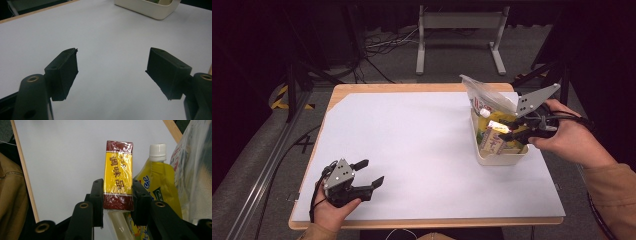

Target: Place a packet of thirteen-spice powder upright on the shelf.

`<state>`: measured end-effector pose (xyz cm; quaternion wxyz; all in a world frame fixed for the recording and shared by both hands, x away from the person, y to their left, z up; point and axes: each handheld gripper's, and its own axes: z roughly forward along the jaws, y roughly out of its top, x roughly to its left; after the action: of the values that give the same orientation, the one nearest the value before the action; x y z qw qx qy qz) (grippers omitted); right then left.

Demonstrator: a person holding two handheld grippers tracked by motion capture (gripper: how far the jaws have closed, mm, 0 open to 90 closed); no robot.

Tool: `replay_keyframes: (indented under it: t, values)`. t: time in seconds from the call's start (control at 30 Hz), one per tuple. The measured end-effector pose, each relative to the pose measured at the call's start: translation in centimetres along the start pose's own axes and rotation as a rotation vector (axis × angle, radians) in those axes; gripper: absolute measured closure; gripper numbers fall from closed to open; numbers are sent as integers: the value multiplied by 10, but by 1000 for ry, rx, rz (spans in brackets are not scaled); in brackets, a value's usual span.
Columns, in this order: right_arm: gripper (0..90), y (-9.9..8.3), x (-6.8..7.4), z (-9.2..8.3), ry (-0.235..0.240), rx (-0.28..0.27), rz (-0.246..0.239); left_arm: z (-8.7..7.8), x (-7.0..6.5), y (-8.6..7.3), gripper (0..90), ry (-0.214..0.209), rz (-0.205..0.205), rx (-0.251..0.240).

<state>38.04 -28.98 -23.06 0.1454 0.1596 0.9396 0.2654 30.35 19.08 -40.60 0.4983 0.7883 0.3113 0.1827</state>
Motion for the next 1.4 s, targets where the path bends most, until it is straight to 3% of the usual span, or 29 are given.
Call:
replay_keyframes:
  t: [0.63, 0.8, 1.03, 1.4]
  values:
    - [678, 0, 2, 12, -2, 35, -83, 1, -1, 0, 253, -5, -3, 0]
    - [678, 3, 9, 12, -8, 43, -115, 1, -1, 0, 254, -7, -1, 2]
    - [678, 5, 10, 14, 4, 34, -126, 1, -1, 0, 255, -5, 2, 1]
    - [678, 0, 3, 13, -30, 52, -137, 1, -1, 0, 255, -5, 2, 2]
